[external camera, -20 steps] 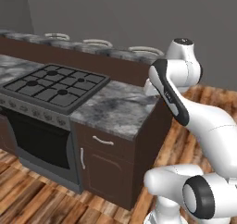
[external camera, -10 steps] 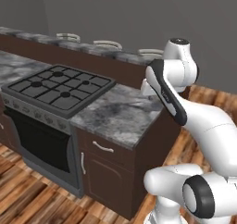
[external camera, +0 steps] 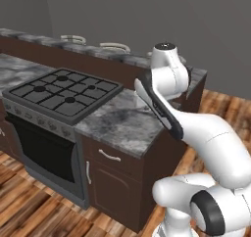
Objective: Take a straw from the drawer in front and place it inside the glass cup on the dining counter.
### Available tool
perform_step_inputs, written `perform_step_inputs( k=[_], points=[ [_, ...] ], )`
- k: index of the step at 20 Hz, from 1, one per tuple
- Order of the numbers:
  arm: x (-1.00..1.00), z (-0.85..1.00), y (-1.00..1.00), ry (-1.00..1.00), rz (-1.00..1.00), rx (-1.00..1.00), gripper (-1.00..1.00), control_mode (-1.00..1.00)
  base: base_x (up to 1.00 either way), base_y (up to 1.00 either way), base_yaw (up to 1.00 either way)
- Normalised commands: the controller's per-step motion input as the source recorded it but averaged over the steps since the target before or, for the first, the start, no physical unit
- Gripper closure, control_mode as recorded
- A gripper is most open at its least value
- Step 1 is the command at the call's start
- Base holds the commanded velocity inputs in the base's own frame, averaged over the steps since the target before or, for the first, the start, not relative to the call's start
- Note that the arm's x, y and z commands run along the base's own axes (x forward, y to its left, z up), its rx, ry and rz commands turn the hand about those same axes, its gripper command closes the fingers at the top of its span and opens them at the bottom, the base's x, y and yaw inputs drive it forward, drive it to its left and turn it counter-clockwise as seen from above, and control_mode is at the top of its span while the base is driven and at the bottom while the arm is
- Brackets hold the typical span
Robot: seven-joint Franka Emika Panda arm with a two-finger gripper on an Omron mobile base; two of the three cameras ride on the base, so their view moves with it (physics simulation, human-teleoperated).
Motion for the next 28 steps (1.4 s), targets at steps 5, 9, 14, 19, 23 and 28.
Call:
perform_step_inputs(
  k=[5, 9, 14, 19, 23, 28],
  points=[
    [0.0, -0.24, 1.0, 0.03, 0.03, -0.31, -1.0, -1.0, 0.0, 0.0, 0.0],
    [0.0, -0.39, 1.0, 0.05, 0.0, -0.32, -1.0, -1.0, 0.0, 0.0, 0.0],
    [0.0, -0.63, 0.93, 0.07, 0.02, -0.28, -1.0, -1.0, 0.0, 0.0, 0.0],
    [0.0, -0.77, 0.62, 0.04, 0.03, -0.2, -1.0, -1.0, 0.0, 0.0, 0.0],
    [0.0, -0.79, 0.54, 0.02, 0.0, -0.18, -1.0, -1.0, 0.0, 0.0, 0.0],
    [0.01, -0.68, 0.28, -0.01, 0.0, -0.15, -1.0, -1.0, 0.0, 0.0, 0.0]
  ],
)
